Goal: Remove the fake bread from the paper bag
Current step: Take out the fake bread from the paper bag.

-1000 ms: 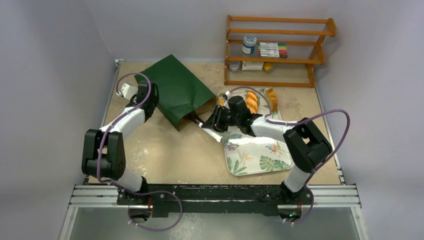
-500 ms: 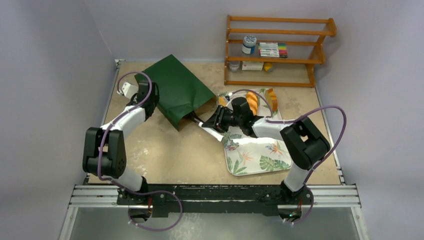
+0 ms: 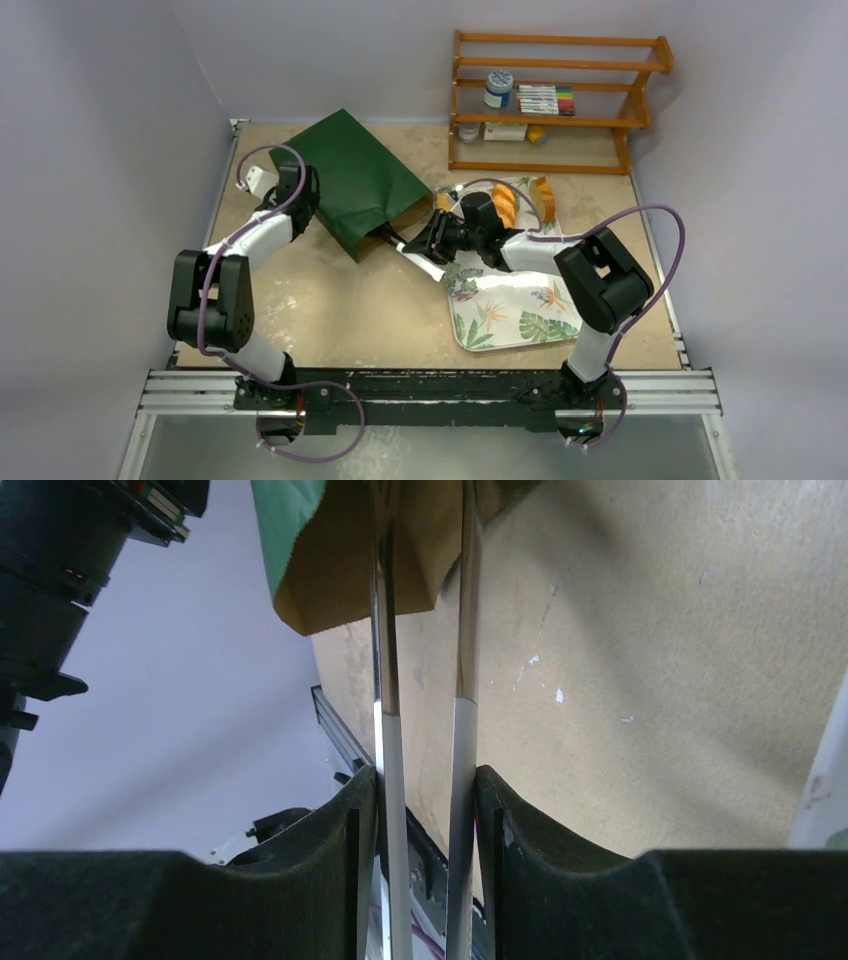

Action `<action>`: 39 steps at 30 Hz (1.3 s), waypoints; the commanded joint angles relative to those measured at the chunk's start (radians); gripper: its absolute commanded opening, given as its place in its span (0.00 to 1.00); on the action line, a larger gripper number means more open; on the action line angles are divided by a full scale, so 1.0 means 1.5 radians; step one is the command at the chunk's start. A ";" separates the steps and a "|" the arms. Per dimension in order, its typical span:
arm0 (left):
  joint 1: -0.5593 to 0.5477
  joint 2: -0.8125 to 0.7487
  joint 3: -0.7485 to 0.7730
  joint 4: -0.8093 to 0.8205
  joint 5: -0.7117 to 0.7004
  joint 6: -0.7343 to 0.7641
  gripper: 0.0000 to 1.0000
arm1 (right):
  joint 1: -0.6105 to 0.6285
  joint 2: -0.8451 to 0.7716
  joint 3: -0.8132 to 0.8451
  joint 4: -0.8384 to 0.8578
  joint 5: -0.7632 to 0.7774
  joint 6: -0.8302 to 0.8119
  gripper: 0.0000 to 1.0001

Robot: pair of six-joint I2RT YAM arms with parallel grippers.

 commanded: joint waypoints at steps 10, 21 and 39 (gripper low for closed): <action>0.007 0.014 0.019 0.033 0.006 0.020 0.22 | -0.004 0.046 0.102 -0.011 -0.004 -0.011 0.41; 0.007 0.025 -0.004 0.043 0.021 0.027 0.22 | -0.005 0.075 0.108 0.067 -0.005 0.034 0.41; 0.014 0.027 -0.007 0.046 0.030 0.034 0.21 | -0.005 0.085 0.090 0.116 -0.004 0.071 0.42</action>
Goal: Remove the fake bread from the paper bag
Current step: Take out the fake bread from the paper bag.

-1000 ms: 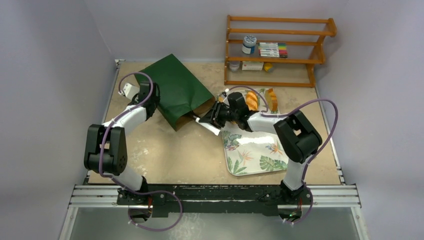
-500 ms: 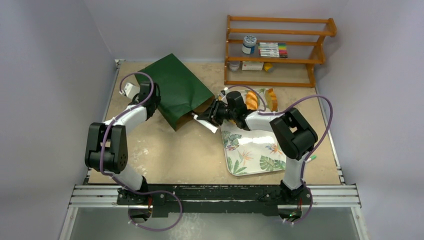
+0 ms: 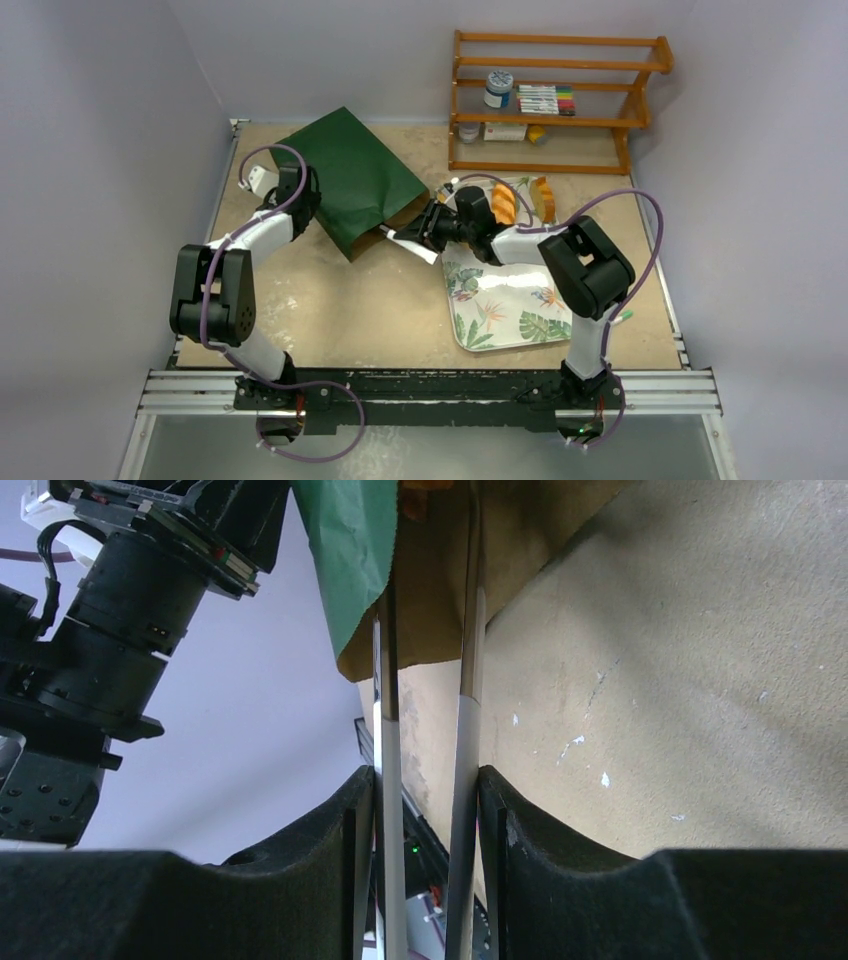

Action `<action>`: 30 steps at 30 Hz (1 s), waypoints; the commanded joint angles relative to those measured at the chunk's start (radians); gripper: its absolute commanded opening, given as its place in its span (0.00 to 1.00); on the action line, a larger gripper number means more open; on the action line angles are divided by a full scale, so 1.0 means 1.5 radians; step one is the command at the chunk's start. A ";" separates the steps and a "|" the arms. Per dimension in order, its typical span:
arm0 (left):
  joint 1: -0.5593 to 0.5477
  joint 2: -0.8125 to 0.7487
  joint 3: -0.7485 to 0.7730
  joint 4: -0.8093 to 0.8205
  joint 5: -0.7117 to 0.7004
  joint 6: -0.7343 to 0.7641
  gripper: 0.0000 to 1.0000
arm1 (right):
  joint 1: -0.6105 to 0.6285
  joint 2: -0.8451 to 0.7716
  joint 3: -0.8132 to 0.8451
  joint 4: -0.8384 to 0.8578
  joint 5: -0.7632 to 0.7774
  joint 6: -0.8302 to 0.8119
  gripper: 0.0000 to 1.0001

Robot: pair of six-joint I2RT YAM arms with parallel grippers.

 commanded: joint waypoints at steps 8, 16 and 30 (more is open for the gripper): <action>0.005 0.010 0.000 0.019 0.008 0.017 0.21 | -0.002 0.034 0.101 -0.036 0.026 -0.028 0.42; 0.008 0.015 0.001 0.022 0.017 0.020 0.21 | 0.015 0.088 0.189 -0.096 0.030 -0.051 0.42; 0.013 0.004 -0.001 0.022 0.025 0.015 0.21 | 0.039 0.057 0.176 -0.136 0.044 -0.081 0.00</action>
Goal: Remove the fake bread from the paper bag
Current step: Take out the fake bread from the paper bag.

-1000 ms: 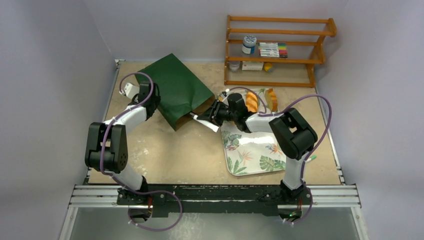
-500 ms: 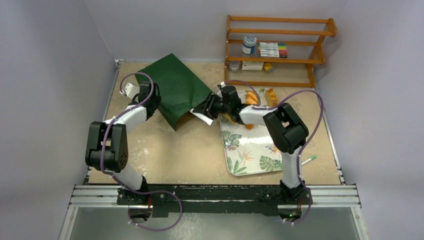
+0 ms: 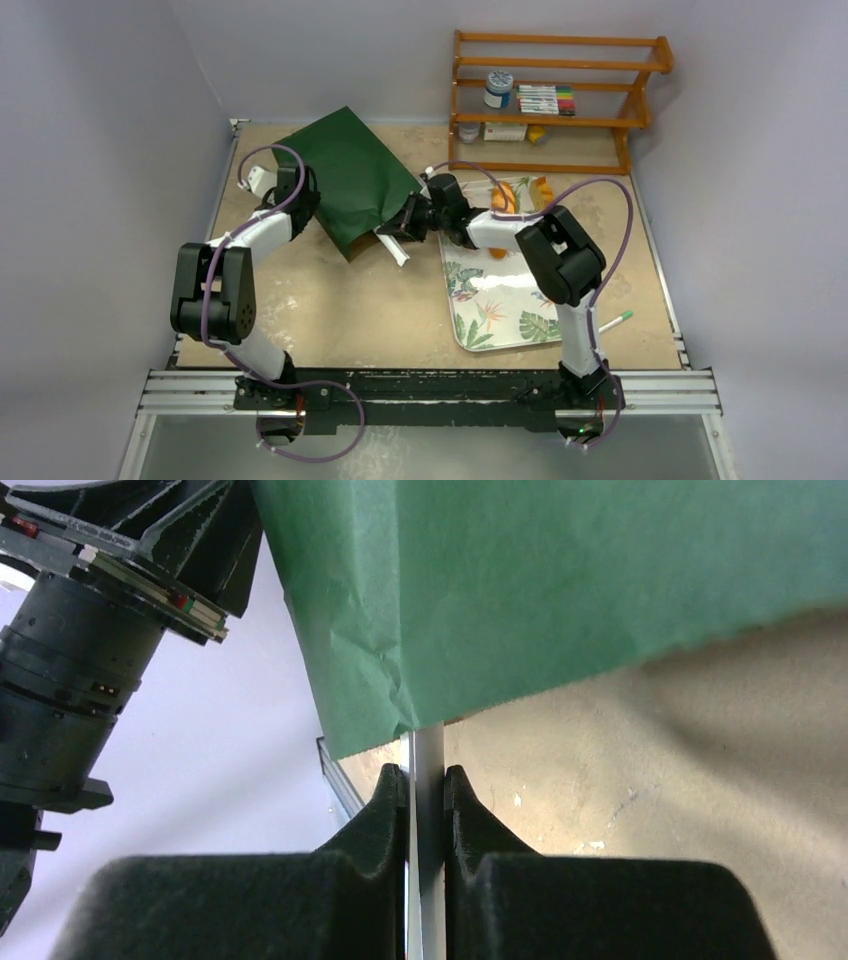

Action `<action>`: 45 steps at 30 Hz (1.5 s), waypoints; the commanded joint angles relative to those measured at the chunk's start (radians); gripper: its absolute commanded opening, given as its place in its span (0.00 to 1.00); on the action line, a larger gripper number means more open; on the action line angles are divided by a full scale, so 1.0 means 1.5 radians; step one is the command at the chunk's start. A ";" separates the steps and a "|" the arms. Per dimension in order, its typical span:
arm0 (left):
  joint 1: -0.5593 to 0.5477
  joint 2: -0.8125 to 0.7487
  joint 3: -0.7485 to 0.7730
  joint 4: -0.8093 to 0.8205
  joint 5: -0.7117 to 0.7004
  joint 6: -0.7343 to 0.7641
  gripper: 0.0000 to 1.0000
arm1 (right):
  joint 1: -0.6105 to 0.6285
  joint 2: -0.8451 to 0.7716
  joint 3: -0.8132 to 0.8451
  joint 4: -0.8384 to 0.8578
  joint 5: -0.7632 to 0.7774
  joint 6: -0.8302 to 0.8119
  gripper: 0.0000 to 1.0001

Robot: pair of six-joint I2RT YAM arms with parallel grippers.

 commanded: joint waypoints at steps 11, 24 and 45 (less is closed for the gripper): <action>0.003 0.004 0.048 -0.010 0.010 0.003 0.21 | 0.001 -0.188 -0.141 -0.008 0.038 -0.013 0.00; 0.002 0.006 0.078 -0.027 0.004 -0.002 0.21 | 0.002 -0.343 -0.274 -0.013 0.048 0.005 0.00; 0.001 0.008 0.101 -0.040 -0.004 -0.042 0.21 | 0.001 -0.574 -0.389 -0.103 0.080 0.019 0.00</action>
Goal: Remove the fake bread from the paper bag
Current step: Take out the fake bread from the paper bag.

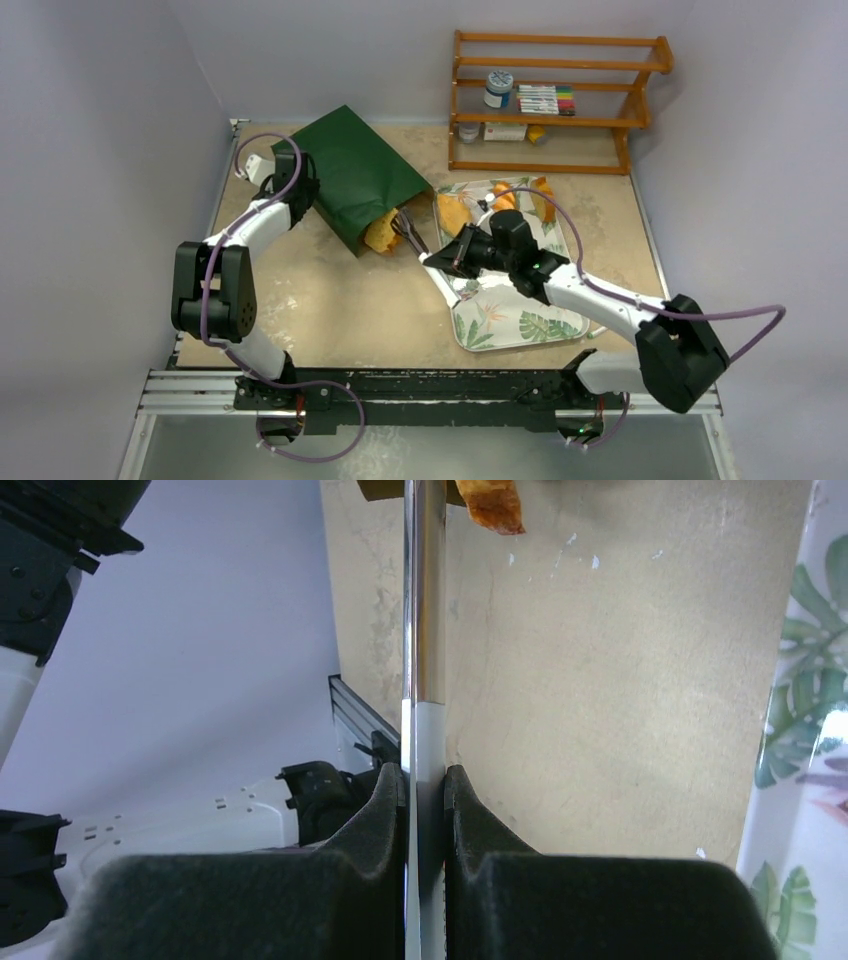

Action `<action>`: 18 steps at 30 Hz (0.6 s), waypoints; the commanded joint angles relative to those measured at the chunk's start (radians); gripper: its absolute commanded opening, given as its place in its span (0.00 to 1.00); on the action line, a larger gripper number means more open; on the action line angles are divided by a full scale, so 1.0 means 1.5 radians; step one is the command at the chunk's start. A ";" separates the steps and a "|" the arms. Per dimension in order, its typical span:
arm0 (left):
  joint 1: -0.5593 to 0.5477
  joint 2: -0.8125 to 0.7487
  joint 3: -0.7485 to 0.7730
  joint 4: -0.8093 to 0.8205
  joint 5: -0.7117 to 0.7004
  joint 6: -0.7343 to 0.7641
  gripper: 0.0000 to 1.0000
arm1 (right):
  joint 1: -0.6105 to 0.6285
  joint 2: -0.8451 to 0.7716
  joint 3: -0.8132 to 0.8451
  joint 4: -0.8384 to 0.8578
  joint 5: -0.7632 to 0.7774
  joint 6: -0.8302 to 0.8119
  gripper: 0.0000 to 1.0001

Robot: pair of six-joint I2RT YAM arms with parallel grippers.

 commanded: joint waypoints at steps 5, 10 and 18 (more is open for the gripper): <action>0.001 0.008 0.038 0.014 -0.006 -0.037 0.21 | 0.002 -0.146 -0.014 -0.067 0.035 0.007 0.00; 0.000 0.009 0.047 0.007 -0.007 -0.036 0.21 | 0.002 -0.233 -0.007 -0.150 0.069 0.003 0.00; 0.000 0.000 0.048 -0.004 -0.002 -0.020 0.21 | 0.002 -0.385 -0.002 -0.276 0.163 0.029 0.00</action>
